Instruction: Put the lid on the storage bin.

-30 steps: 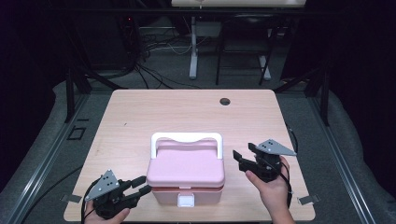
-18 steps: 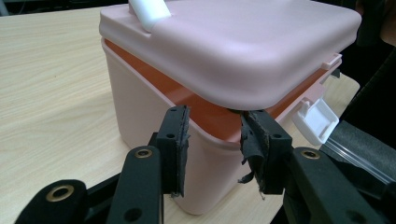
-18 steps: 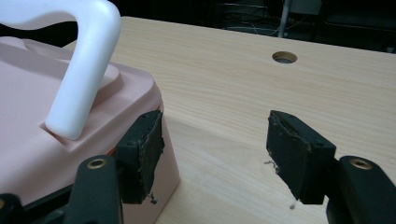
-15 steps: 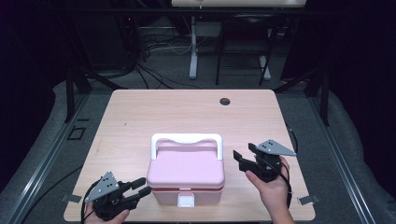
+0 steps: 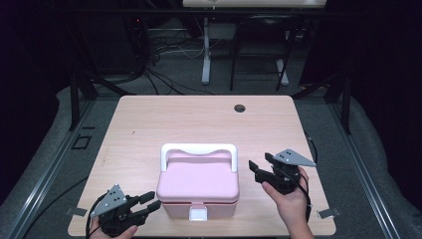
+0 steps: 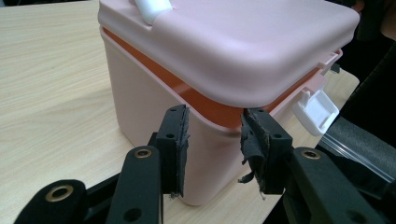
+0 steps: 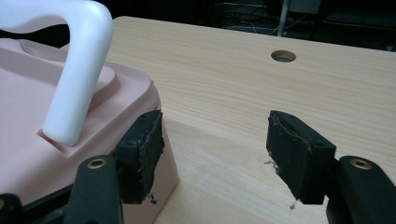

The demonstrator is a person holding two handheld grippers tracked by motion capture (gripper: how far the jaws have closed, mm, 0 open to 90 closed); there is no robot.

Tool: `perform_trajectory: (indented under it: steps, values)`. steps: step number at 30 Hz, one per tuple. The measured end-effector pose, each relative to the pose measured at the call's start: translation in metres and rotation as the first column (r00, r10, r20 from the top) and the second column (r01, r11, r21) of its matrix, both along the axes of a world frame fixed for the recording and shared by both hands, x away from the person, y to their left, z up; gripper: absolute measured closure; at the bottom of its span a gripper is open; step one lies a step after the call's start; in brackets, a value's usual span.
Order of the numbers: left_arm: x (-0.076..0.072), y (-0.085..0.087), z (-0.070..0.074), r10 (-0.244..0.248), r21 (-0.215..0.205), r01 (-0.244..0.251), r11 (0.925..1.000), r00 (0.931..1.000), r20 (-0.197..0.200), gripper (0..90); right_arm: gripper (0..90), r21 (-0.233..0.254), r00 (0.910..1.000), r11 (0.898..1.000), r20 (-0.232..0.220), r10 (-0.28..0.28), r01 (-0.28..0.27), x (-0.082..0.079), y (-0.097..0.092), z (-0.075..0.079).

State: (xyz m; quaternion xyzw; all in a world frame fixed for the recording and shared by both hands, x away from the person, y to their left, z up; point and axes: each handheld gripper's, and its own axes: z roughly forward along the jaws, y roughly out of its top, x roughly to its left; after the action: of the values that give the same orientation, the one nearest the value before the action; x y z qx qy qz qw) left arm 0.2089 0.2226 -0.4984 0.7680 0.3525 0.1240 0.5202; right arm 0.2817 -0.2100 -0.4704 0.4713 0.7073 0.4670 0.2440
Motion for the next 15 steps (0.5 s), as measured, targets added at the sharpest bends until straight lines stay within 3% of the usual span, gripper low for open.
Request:
perform_trajectory:
  steps: [15]
  values:
    - [-0.001,0.0031,-0.0063,0.005,0.002,-0.005,1.0,0.9997,-0.026,61.1,36.2,-0.002,1.0,1.0,0.001,-0.005,0.005,0.0,-0.0007,-0.0006]
